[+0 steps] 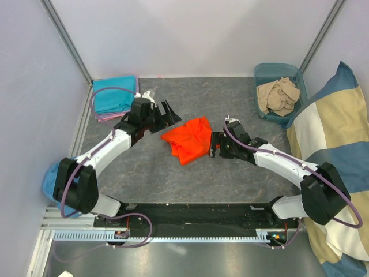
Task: Fold and stack the t-shirts
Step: Smooth out wrinkles on the folded tshirt
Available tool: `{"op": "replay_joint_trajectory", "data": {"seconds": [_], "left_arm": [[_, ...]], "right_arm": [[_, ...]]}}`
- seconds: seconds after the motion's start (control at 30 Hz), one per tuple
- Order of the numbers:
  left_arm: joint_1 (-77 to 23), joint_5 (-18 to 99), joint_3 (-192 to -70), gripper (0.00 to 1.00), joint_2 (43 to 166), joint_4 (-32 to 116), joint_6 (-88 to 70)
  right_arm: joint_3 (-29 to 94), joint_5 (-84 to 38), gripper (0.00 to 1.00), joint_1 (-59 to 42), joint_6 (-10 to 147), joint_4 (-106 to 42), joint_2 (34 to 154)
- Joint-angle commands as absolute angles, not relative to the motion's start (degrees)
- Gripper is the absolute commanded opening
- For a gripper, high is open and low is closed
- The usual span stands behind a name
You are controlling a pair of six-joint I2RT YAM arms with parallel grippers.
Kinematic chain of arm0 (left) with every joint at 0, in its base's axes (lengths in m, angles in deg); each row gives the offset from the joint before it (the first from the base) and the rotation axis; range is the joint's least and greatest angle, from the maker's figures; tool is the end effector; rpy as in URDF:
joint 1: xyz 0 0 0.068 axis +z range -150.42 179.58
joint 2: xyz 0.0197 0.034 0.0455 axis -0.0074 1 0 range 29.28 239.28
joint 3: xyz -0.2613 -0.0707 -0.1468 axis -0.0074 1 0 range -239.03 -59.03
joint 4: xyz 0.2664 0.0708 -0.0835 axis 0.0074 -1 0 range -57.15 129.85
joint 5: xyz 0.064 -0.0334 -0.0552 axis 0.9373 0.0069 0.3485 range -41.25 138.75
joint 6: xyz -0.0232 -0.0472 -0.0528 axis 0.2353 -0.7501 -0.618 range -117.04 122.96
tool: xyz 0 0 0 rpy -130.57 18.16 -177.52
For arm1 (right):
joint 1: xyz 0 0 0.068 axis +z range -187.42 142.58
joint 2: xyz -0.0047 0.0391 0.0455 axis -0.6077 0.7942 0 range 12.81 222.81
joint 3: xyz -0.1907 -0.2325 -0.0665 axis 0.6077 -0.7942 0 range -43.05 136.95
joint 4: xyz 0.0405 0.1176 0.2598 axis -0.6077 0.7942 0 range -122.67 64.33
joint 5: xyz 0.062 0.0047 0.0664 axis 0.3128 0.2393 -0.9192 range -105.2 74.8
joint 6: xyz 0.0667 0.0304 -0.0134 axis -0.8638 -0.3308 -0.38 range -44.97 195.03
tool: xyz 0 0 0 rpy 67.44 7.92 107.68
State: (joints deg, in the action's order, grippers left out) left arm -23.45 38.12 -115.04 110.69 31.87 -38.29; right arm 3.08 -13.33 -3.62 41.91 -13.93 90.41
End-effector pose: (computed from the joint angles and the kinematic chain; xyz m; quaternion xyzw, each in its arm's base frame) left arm 0.3275 -0.1517 0.2728 -0.0955 0.8725 -0.3202 0.3565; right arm 0.2566 0.1693 0.2104 -0.0001 0.9402 0.1748 0.2923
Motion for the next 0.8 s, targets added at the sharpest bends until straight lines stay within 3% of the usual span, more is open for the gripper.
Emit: {"op": "replay_joint_trajectory", "data": {"seconds": [0.0,0.37,0.77], "left_arm": [[-21.8,37.5,-120.4,0.99,118.3,38.8,-33.1],[-19.9,32.0,-121.4,0.98,134.4,47.7,-35.6],[-19.9,30.6,-112.7,0.98,132.9,51.1,-39.1]], "right_arm": [[1.9,-17.0,0.98,-1.7,37.0,-22.7,89.7],[4.8,-19.8,0.98,-1.1,36.6,-29.3,98.6],[8.7,-19.6,0.98,-1.3,38.3,-30.8,109.6]]}}
